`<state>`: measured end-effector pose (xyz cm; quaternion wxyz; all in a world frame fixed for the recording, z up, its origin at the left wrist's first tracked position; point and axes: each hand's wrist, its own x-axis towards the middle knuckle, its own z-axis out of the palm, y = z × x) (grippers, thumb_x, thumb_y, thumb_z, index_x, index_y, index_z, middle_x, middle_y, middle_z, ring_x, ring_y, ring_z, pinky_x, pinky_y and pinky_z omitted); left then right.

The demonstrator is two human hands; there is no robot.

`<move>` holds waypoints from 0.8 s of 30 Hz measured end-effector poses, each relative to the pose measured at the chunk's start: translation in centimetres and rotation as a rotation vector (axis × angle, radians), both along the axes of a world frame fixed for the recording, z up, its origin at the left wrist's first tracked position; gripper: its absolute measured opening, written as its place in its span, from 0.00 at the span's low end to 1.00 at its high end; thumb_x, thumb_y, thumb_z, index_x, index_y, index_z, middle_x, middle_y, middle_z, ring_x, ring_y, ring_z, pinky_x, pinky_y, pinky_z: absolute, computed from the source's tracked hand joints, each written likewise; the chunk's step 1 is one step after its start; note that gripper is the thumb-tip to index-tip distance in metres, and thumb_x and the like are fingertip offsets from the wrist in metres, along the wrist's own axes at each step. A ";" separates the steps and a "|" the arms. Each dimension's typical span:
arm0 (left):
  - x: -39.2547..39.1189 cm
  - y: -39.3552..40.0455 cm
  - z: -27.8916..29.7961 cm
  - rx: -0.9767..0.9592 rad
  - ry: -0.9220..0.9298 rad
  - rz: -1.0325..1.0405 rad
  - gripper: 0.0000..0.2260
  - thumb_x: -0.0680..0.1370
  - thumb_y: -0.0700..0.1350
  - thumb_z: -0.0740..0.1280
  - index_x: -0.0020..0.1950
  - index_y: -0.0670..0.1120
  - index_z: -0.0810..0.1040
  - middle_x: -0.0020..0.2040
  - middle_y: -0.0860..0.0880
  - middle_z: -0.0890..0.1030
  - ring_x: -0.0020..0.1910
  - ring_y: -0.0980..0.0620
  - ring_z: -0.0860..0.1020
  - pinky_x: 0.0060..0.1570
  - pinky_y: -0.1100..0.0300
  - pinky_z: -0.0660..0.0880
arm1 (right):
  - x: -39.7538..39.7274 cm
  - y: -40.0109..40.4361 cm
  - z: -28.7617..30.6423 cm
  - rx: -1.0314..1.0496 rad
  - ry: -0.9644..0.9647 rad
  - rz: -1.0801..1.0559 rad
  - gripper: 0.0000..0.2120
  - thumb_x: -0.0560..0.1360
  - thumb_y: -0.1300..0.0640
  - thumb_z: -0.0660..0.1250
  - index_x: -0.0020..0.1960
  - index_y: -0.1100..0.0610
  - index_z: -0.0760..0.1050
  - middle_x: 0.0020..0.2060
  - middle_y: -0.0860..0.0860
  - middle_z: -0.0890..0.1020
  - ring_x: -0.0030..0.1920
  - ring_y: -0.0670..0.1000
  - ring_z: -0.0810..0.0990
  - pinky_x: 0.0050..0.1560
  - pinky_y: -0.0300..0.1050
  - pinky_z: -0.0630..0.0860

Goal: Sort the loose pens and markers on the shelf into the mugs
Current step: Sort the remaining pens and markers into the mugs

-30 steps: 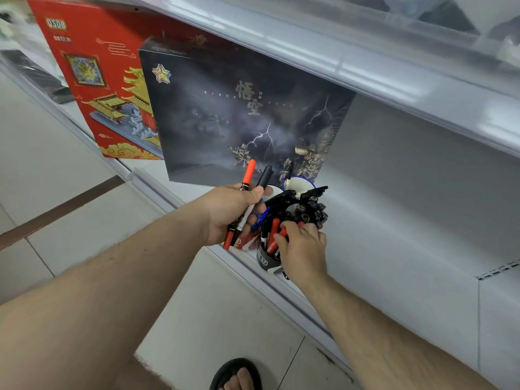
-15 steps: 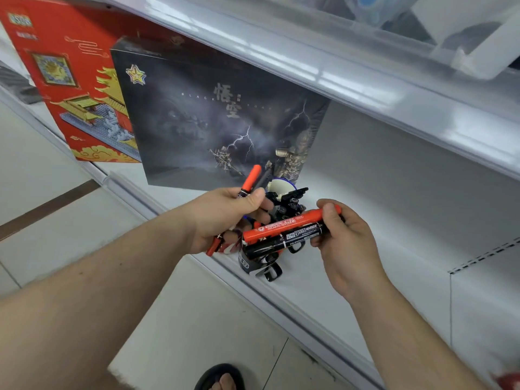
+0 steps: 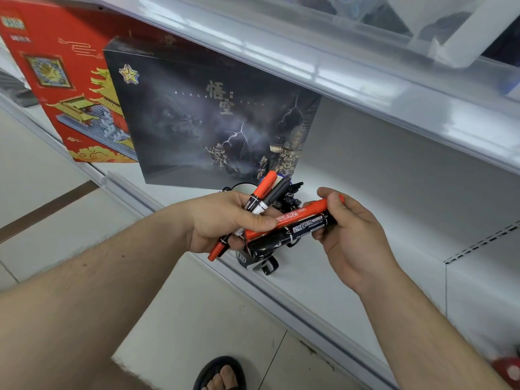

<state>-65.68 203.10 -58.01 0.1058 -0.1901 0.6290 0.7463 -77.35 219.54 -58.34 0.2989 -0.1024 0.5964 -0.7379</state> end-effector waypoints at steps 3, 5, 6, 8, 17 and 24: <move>-0.1 0.0 -0.3 -0.015 -0.015 0.009 0.10 0.71 0.38 0.74 0.51 0.42 0.82 0.35 0.47 0.78 0.26 0.57 0.71 0.22 0.68 0.62 | -0.2 0.7 0.0 -0.029 0.004 0.009 0.09 0.82 0.59 0.60 0.53 0.60 0.79 0.41 0.58 0.81 0.34 0.51 0.73 0.31 0.39 0.71; -0.2 0.2 -0.3 -0.001 -0.009 0.094 0.05 0.76 0.35 0.68 0.50 0.42 0.79 0.33 0.48 0.79 0.24 0.57 0.73 0.24 0.67 0.61 | -0.3 1.4 0.1 -0.054 -0.045 -0.013 0.09 0.80 0.60 0.61 0.53 0.61 0.79 0.41 0.58 0.83 0.33 0.50 0.75 0.31 0.39 0.73; -0.4 0.3 -0.2 0.016 -0.002 0.154 0.05 0.79 0.35 0.65 0.51 0.42 0.78 0.32 0.48 0.80 0.22 0.57 0.74 0.25 0.66 0.61 | -0.3 1.8 0.0 -0.074 -0.109 -0.037 0.08 0.79 0.60 0.63 0.53 0.62 0.78 0.41 0.58 0.83 0.32 0.50 0.76 0.32 0.40 0.75; -0.5 0.4 -0.2 0.069 0.012 0.292 0.06 0.81 0.35 0.62 0.55 0.42 0.77 0.35 0.47 0.82 0.21 0.57 0.75 0.27 0.63 0.64 | -0.1 2.4 -0.5 -0.146 -0.313 -0.095 0.09 0.71 0.61 0.67 0.50 0.63 0.78 0.40 0.57 0.83 0.34 0.50 0.80 0.35 0.40 0.80; -1.6 2.6 -0.4 0.166 0.055 0.359 0.08 0.80 0.36 0.63 0.52 0.44 0.80 0.44 0.46 0.84 0.42 0.50 0.86 0.25 0.66 0.73 | 3.9 2.3 -2.0 -0.311 -0.606 0.056 0.12 0.67 0.71 0.63 0.49 0.66 0.76 0.43 0.65 0.82 0.39 0.59 0.85 0.38 0.48 0.83; -1.4 2.5 -0.6 0.190 0.034 0.290 0.08 0.79 0.36 0.64 0.51 0.45 0.82 0.42 0.48 0.85 0.42 0.51 0.86 0.32 0.63 0.80 | 3.6 4.0 -2.0 -0.305 -0.411 0.227 0.19 0.69 0.73 0.60 0.57 0.62 0.76 0.45 0.62 0.83 0.45 0.61 0.84 0.43 0.53 0.82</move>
